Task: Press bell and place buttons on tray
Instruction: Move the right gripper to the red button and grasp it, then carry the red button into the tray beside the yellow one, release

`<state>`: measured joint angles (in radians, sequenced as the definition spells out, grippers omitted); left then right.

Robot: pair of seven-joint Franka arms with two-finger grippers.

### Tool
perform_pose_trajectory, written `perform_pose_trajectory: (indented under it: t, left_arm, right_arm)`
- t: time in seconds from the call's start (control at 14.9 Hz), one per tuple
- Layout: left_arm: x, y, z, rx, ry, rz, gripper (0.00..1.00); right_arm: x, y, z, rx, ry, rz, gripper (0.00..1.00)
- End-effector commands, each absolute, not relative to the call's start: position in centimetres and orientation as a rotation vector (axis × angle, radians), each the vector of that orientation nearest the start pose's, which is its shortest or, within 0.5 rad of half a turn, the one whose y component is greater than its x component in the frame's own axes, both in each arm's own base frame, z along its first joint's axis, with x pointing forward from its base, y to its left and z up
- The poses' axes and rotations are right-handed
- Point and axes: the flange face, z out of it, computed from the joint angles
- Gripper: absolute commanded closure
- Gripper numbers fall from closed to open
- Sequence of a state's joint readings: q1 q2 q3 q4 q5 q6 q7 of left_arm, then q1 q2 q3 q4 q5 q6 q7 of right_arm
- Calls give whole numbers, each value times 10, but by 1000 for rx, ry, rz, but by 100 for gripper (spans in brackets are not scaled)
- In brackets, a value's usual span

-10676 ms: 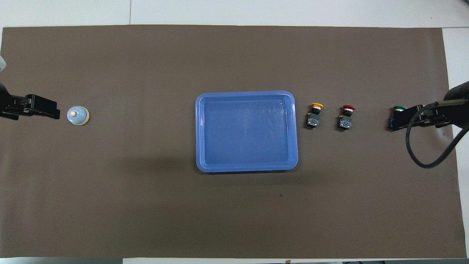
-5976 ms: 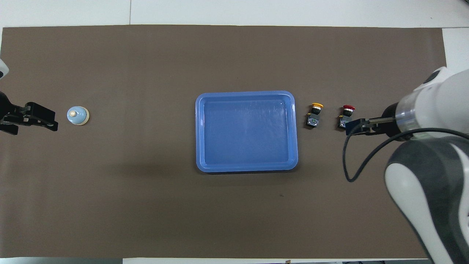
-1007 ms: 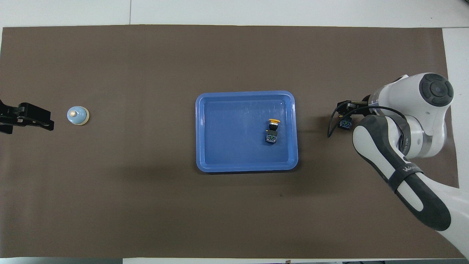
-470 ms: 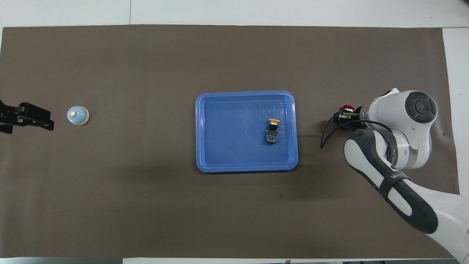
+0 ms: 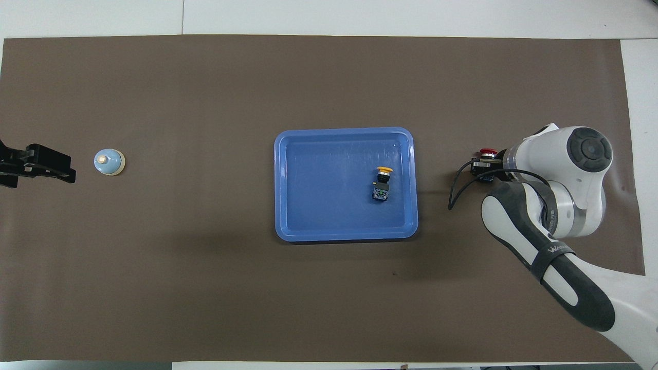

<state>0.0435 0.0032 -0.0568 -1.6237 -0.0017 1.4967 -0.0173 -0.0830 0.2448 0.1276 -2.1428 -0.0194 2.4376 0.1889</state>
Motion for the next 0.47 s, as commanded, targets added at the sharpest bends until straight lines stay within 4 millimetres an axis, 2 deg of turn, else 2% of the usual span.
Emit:
perform_pose_trajectory:
  t: [0.0, 0.2, 0.34, 0.4]
  left_arm:
    - [538, -6, 593, -3133, -15, 190, 0]
    - [538, -6, 593, -3133, -15, 190, 0]
    - [538, -6, 593, -3133, -15, 190, 0]
    - [538, -5, 593, -3133, -17, 190, 0]
  right_arm:
    - [597, 58, 351, -3095, 141, -40, 100]
    - [618, 114, 398, -3082, 150, 6, 100]
    - [616, 164, 413, -3077, 180, 8, 100]
    - [610, 190, 414, -3079, 172, 13, 100]
